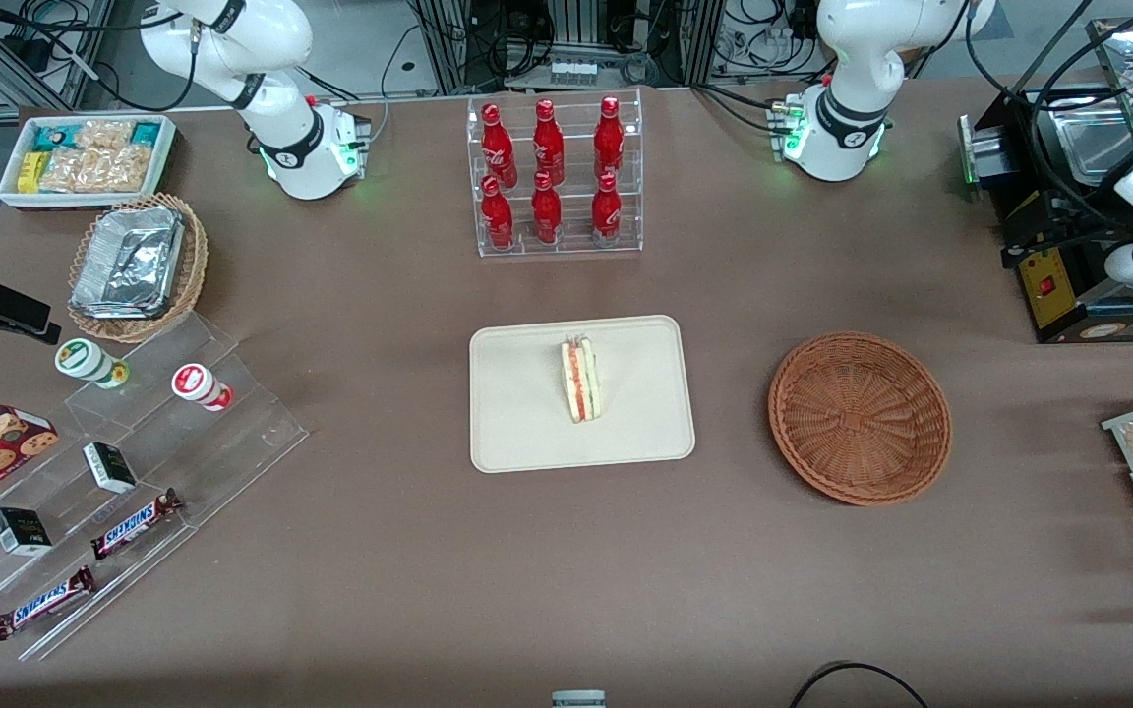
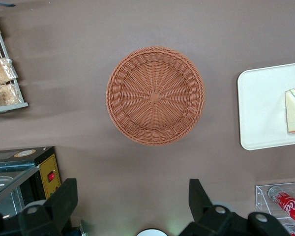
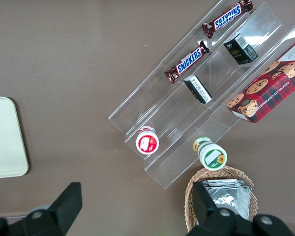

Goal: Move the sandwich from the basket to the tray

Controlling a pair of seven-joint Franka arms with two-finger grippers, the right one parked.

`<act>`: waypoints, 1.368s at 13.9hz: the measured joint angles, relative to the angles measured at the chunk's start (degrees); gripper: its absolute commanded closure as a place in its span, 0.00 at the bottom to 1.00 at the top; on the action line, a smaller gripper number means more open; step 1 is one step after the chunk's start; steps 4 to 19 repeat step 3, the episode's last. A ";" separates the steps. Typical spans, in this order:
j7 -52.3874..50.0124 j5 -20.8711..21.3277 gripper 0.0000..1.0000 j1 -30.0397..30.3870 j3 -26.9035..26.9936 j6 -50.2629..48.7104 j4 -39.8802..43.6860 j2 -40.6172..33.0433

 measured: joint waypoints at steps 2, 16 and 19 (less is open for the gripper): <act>0.00 0.00 0.00 -0.01 -0.12 -0.03 0.00 0.01; 0.01 0.00 0.00 -0.02 -0.13 -0.18 0.00 0.02; 0.01 0.00 0.00 -0.02 -0.13 -0.18 0.00 0.02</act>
